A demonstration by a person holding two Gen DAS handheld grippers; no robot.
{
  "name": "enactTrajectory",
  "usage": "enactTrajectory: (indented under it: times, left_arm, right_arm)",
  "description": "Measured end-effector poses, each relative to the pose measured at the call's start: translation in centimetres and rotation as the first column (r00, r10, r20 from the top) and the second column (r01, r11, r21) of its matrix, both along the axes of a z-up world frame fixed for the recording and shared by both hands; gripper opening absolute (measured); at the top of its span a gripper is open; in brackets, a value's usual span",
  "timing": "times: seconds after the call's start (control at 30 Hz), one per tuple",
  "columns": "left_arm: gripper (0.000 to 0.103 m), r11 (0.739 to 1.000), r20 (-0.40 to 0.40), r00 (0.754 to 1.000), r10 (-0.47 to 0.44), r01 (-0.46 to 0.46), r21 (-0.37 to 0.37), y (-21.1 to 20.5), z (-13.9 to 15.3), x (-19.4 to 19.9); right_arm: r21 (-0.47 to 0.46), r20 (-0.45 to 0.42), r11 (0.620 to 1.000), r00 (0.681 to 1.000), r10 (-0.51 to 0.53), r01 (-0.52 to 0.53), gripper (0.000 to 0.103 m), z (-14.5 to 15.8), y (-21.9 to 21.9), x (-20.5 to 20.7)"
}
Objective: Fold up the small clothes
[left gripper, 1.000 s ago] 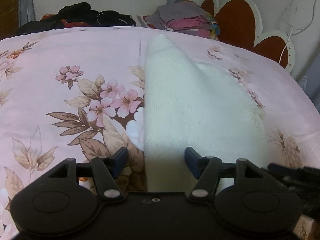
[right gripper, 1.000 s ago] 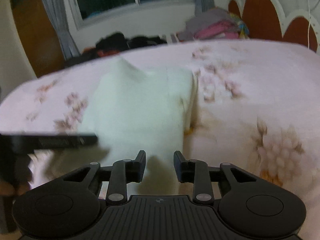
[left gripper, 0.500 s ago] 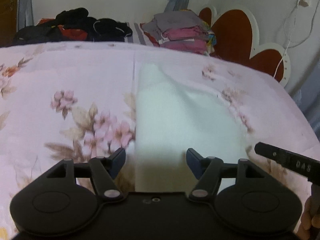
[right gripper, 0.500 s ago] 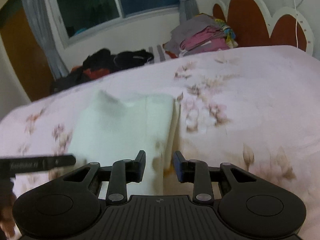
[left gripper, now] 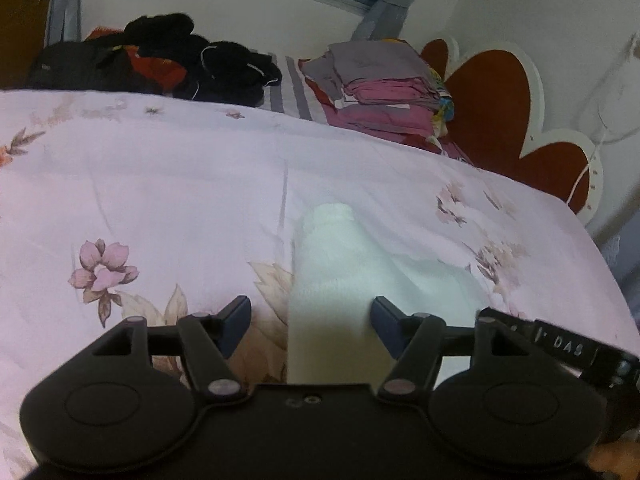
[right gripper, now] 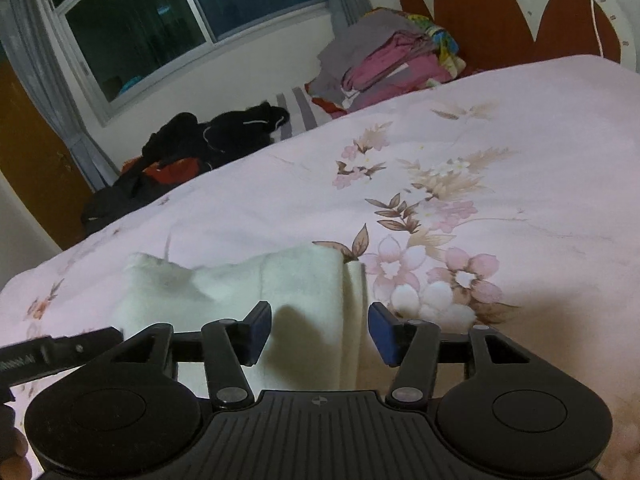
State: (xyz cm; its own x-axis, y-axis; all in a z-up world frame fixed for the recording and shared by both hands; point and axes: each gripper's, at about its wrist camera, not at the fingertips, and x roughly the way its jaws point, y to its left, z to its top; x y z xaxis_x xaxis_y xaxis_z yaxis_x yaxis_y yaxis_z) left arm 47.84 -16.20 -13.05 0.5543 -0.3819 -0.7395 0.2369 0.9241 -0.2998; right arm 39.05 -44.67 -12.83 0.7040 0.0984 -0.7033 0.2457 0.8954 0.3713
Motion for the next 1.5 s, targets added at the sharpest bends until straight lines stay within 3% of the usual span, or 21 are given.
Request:
enactTrajectory:
  times: [0.07,0.17,0.27,0.33,0.43,0.7,0.87,1.0,1.1,1.27,1.5]
  left_arm:
    - [0.068,1.000,-0.013,1.000,0.007,-0.007,0.007,0.1,-0.7,0.5]
    - [0.070,1.000,-0.035,0.999,0.013,-0.012,0.017,0.2,-1.9,1.0]
    - [0.075,1.000,-0.031,0.999,0.007,-0.006,0.009,0.5,-2.2,1.1]
    - [0.078,1.000,-0.032,0.999,0.008,-0.007,0.016,0.3,-2.4,1.1]
    - [0.077,1.000,-0.036,0.999,0.017,-0.017,0.012,0.3,-2.2,1.1]
    - [0.072,0.999,-0.036,0.998,0.051,-0.051,0.008,-0.5,-2.1,1.6]
    - [0.074,0.998,-0.033,0.998,0.048,-0.046,0.050,-1.2,-2.6,1.9]
    - [0.077,0.997,-0.037,0.998,0.049,-0.047,0.055,-1.5,-2.9,1.9]
    - [0.077,0.997,-0.033,0.998,0.048,-0.046,0.064,-1.4,-2.7,1.8]
    - [0.072,0.997,-0.014,0.999,0.032,-0.031,0.068,-1.2,-1.5,0.9]
    - [0.068,0.998,0.000,1.000,0.010,-0.010,0.065,-0.9,-0.6,-1.5]
  right_arm:
    - [0.005,-0.016,1.000,1.000,0.017,-0.017,0.014,-0.5,0.2,0.4]
    - [-0.027,-0.001,0.999,1.000,0.027,-0.027,0.007,-0.3,1.0,-0.2]
    - [-0.085,0.082,0.996,0.997,0.000,0.007,0.006,1.0,1.3,-1.8]
    - [-0.139,0.005,0.990,1.000,0.008,-0.007,0.006,-0.5,1.4,-1.3]
    - [-0.153,-0.010,0.988,1.000,0.001,-0.002,0.006,-1.1,1.4,-1.3]
    - [-0.192,0.089,0.981,0.995,0.032,-0.015,0.006,1.8,2.2,0.1]
    - [-0.222,0.026,0.973,0.997,0.073,-0.066,0.007,-0.3,3.2,2.3]
    - [-0.305,-0.033,0.950,0.998,0.050,-0.058,0.006,-2.5,2.8,2.7]
    - [-0.294,-0.037,0.954,0.998,0.056,-0.065,0.006,-2.0,2.6,2.6]
    - [-0.227,0.026,0.972,0.997,0.067,-0.059,0.007,0.3,2.6,0.5]
    - [-0.222,0.063,0.970,0.991,0.118,-0.101,0.008,2.2,4.8,-2.4]
